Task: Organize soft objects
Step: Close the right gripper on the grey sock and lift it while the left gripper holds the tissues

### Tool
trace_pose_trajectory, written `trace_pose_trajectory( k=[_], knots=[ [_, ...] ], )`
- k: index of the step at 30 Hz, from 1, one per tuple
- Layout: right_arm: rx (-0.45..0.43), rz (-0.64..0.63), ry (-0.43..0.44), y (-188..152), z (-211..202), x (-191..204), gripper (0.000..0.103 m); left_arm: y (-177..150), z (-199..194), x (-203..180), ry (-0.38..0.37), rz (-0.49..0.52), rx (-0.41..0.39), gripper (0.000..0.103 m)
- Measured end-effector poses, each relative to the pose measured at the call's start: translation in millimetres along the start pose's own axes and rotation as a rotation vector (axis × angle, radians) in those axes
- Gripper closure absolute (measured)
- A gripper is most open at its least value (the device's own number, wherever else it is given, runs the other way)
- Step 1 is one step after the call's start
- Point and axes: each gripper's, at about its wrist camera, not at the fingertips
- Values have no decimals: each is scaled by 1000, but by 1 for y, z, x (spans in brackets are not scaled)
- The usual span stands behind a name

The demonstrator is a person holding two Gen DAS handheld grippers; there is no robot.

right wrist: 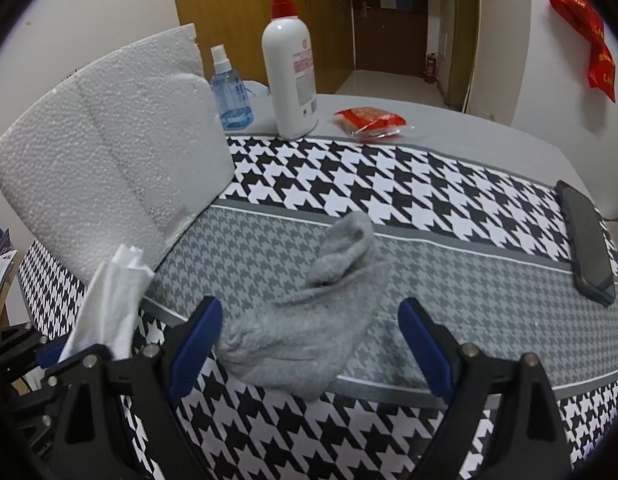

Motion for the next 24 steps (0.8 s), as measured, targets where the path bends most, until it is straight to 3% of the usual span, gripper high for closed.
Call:
trace_pose_trajectory(
  k=[3,7,10,13,16,24],
  knots=[
    [14,-5,-1,-1,5,0,14,-1,-4,2,-9,-2,-4,90],
    [38,-2,1,-2,10,-2,38,-4,-11,7,-18,-7,-7,90],
    [36,6,-6,-1,10,-2,50,-6,-14,9,-25,-8,-4,90],
    [41,5,-17,-1,10,-1,73,-5,-18,7,-33,-5,-13,90],
    [37,12,-25,-2,8,-1,86,-4,-22,6,-41,1,-24,90],
    [-40,52,-10,-10,-30,-1,88,-3,-38,5,-47,17,-49,90]
  ],
)
Point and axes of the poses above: each gripper's, at about its wrist camera, not at the fingertips, and z roughly the way its jaws point, x to its left, y to its top, and after that the axes turned 9 degrees about -z, right-handed
